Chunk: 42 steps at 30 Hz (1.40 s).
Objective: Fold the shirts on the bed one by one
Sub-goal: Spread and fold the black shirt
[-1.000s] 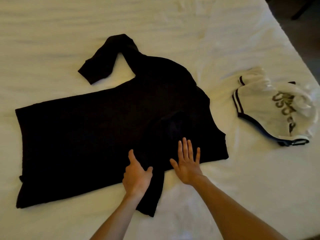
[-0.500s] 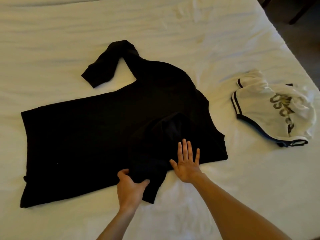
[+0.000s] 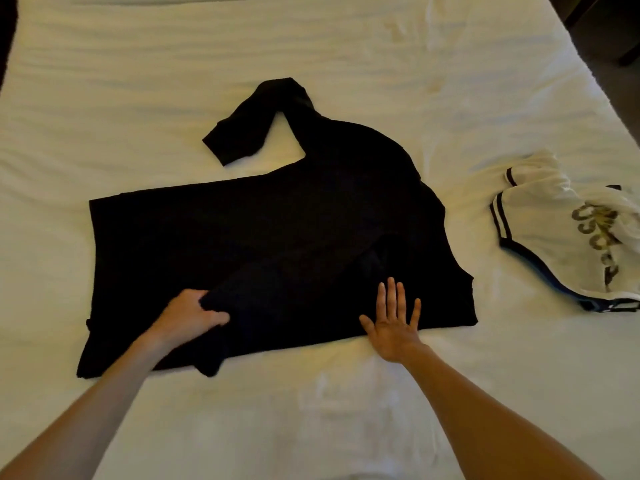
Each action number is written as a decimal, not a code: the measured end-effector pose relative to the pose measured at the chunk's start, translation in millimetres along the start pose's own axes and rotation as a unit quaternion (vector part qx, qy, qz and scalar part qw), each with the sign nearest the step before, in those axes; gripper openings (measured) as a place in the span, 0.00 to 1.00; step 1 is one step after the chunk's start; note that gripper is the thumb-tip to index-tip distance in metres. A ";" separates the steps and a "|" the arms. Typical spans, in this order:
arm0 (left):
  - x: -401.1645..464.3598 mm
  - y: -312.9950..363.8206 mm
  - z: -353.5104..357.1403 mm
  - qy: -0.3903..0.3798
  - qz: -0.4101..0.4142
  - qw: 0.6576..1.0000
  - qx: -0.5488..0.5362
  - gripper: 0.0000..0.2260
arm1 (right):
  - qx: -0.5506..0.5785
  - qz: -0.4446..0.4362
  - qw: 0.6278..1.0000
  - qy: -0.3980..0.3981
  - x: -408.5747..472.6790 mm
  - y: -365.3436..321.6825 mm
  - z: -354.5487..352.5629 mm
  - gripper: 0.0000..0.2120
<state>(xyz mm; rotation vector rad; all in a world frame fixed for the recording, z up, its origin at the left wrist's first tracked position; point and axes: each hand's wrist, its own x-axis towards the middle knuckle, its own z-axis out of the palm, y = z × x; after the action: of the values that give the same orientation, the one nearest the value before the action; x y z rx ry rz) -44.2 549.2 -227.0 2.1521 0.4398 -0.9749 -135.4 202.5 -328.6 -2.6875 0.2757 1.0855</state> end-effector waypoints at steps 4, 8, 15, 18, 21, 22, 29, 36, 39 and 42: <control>7.2 -55.5 -13.6 0.168 -0.143 0.958 -0.183 0.21 | -0.008 0.006 1.000 0.008 2.2 -1.4 1.9 0.35; -6.4 -62.8 26.7 0.207 -0.147 0.888 -0.382 0.24 | -0.019 0.012 1.000 0.011 5.7 0.4 7.1 0.34; -28.5 -21.0 22.2 0.020 0.066 0.858 -0.509 0.16 | -0.032 0.027 0.999 0.011 9.2 0.0 6.5 0.34; -29.0 -41.5 -5.9 0.011 0.072 0.853 -0.516 0.16 | -0.037 0.029 0.999 0.025 8.0 -1.2 10.1 0.34; -21.5 -75.7 -27.5 0.149 -0.027 0.795 -0.588 0.17 | -0.046 0.041 0.998 0.022 8.8 -2.1 10.7 0.35; -17.8 -83.6 -29.8 0.180 -0.057 0.773 -0.606 0.18 | -0.052 0.047 0.997 0.010 10.0 -1.8 11.1 0.35; -3.0 -45.5 40.6 0.181 -0.132 0.717 -0.660 0.33 | -0.062 0.043 0.997 -0.014 9.5 -1.5 9.2 0.35; 18.5 -18.7 83.6 0.152 -0.134 0.702 -0.682 0.20 | -0.029 0.016 0.999 0.020 11.6 7.4 13.0 0.35; 15.1 -30.9 75.3 0.166 -0.076 0.707 -0.683 0.17 | 0.126 -0.031 0.987 0.099 -0.2 12.0 9.2 0.42; 6.0 -44.8 81.0 0.129 -0.071 0.727 -0.671 0.12 | 0.325 -0.013 0.925 0.196 -17.3 5.1 -10.4 0.38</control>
<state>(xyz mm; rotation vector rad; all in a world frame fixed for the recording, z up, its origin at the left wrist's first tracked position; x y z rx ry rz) -106.5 520.5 -289.5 0.8694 1.0477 -0.1697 -142.1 196.3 -309.9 -2.2473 0.5547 0.3320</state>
